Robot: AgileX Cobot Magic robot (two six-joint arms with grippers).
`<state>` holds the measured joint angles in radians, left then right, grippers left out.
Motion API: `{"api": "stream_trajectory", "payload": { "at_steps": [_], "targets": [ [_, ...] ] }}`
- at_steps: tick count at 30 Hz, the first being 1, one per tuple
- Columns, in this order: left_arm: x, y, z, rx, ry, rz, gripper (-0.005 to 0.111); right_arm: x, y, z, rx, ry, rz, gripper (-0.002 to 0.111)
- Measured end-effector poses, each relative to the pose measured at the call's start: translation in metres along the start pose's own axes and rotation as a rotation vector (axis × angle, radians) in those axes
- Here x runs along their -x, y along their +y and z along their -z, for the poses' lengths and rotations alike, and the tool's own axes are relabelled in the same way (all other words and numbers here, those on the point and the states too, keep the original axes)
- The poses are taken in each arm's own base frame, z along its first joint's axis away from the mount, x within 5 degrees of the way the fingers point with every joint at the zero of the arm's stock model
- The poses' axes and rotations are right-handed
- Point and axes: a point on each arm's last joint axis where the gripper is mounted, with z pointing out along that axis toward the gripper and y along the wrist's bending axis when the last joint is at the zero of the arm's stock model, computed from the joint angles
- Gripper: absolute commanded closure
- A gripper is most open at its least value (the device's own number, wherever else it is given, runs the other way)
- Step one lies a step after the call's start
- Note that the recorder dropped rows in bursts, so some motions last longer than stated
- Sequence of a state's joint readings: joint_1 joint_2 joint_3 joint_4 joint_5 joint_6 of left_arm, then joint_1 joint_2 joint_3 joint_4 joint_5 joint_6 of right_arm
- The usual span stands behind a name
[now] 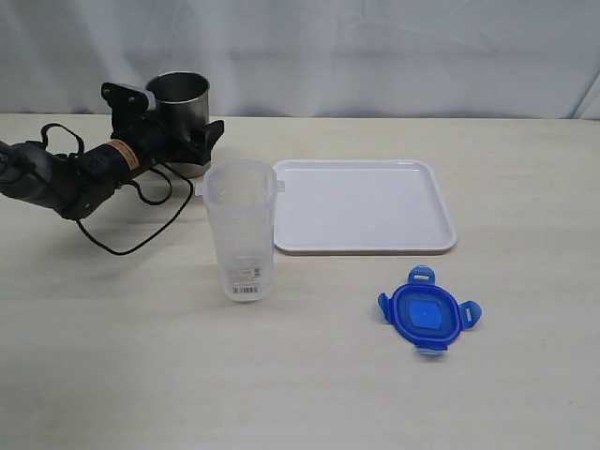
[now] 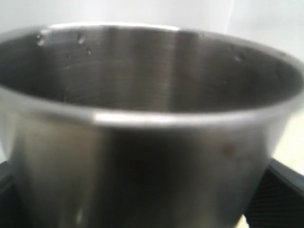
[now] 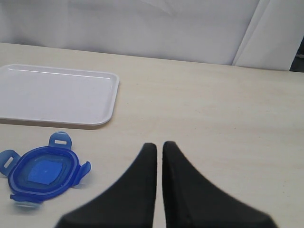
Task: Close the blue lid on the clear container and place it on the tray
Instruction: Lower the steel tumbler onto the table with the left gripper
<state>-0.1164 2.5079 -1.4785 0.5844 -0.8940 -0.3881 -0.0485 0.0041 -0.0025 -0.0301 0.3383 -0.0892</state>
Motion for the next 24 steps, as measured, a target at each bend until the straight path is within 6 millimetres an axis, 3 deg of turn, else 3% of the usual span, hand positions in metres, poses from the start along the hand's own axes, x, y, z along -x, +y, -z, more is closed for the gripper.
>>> {"api": "stream_trajectory", "payload": {
  "at_steps": [13, 19, 24],
  "targets": [
    [-0.0027, -0.0003, 0.0, -0.004, 0.029, -0.012, 0.022, 0.0, 0.0, 0.0, 0.0, 0.0, 0.0, 0.104],
    [-0.0037, -0.0018, 0.0001, -0.02, 0.04, -0.028, 0.01, 0.0, 0.0, 0.0, 0.0, 0.0, 0.0, 0.104],
    [-0.0049, -0.0038, 0.0002, -0.043, 0.053, -0.05, 0.01, 0.0, 0.0, 0.0, 0.0, 0.0, 0.0, 0.104]
  ]
}}
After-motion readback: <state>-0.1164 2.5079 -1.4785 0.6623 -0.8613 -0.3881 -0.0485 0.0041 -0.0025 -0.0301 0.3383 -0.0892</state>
